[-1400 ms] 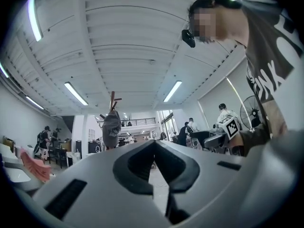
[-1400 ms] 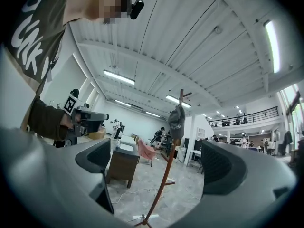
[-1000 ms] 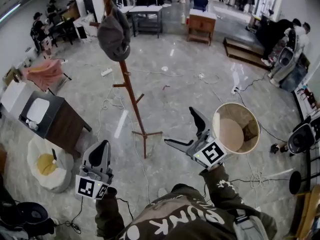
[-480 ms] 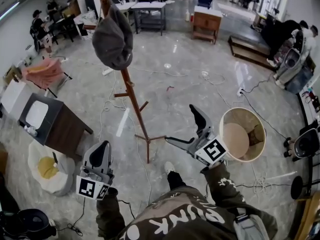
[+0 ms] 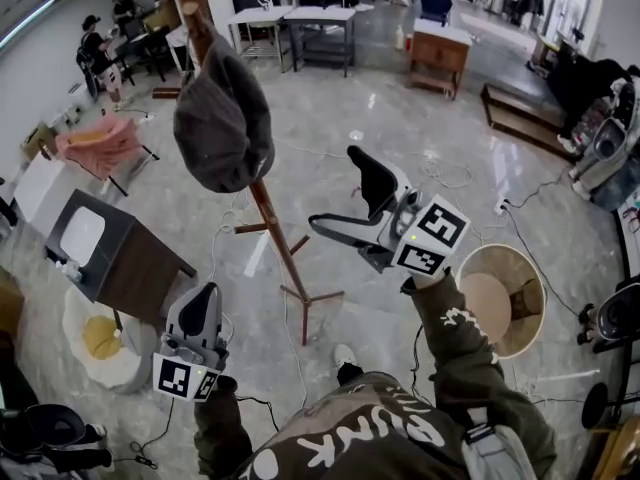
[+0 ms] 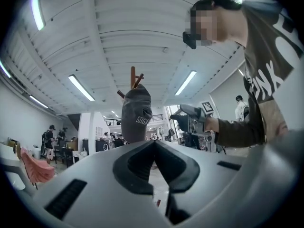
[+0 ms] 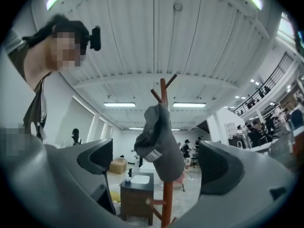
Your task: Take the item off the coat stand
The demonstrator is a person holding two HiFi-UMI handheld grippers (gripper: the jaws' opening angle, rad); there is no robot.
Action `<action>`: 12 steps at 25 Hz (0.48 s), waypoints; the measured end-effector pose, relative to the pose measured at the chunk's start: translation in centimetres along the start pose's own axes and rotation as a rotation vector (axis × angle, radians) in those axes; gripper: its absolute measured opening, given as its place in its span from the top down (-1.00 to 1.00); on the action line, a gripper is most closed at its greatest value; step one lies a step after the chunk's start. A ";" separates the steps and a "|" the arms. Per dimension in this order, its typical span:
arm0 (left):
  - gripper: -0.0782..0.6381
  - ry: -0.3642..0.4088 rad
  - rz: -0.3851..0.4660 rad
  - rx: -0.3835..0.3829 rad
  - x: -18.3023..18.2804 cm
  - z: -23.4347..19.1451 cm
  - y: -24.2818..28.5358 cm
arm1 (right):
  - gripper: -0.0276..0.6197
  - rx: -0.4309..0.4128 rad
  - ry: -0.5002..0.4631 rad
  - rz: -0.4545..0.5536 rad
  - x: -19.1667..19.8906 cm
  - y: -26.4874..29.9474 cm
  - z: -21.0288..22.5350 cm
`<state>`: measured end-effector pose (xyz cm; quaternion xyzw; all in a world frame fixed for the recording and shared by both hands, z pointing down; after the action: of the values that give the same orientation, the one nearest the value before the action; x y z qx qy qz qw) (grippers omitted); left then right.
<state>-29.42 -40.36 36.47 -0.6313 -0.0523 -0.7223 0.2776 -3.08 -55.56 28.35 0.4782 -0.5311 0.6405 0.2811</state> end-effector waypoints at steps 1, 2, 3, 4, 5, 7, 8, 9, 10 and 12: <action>0.77 0.001 -0.005 -0.005 0.1 -0.1 0.4 | -0.76 -0.029 0.011 0.008 -1.1 1.5 1.0; 0.77 0.002 -0.010 -0.009 0.3 -0.3 0.8 | -0.74 -0.055 0.011 0.009 -2.1 3.0 1.9; 0.77 0.002 -0.014 -0.015 0.5 -0.4 1.0 | -0.72 -0.077 0.004 0.005 -3.0 4.4 2.7; 0.77 0.001 -0.017 -0.023 0.6 -0.6 1.1 | -0.70 -0.096 -0.007 -0.002 -3.6 5.7 3.3; 0.77 0.002 -0.020 -0.032 0.7 -0.9 1.1 | -0.69 -0.112 -0.018 -0.008 -4.1 7.1 3.8; 0.77 0.004 -0.026 -0.052 0.8 -1.5 1.0 | -0.66 -0.140 -0.032 -0.020 -4.7 9.5 4.6; 0.77 0.005 -0.029 -0.060 0.8 -1.7 1.0 | -0.64 -0.151 -0.034 -0.027 -4.8 10.5 4.9; 0.77 0.006 -0.031 -0.065 0.9 -2.0 1.0 | -0.63 -0.163 -0.032 -0.032 -4.9 11.4 5.2; 0.77 0.008 -0.032 -0.069 1.0 -2.2 1.1 | -0.62 -0.175 -0.024 -0.035 -4.8 12.1 5.5; 0.77 0.011 -0.034 -0.075 1.2 -2.5 1.5 | -0.58 -0.199 0.002 -0.035 -4.8 13.2 6.1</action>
<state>-30.95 -43.06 36.70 -0.6362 -0.0344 -0.7318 0.2420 -10.82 -64.27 18.42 0.4566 -0.5833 0.5799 0.3390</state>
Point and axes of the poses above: the fingertips, and each gripper's own axes: y forward along the fingers, z to its right, x out of its underside, the point moved 6 cm from there along -y, backward along the fingers, and after that the axes turned 6 degrees about z, right-handed, at the moved point
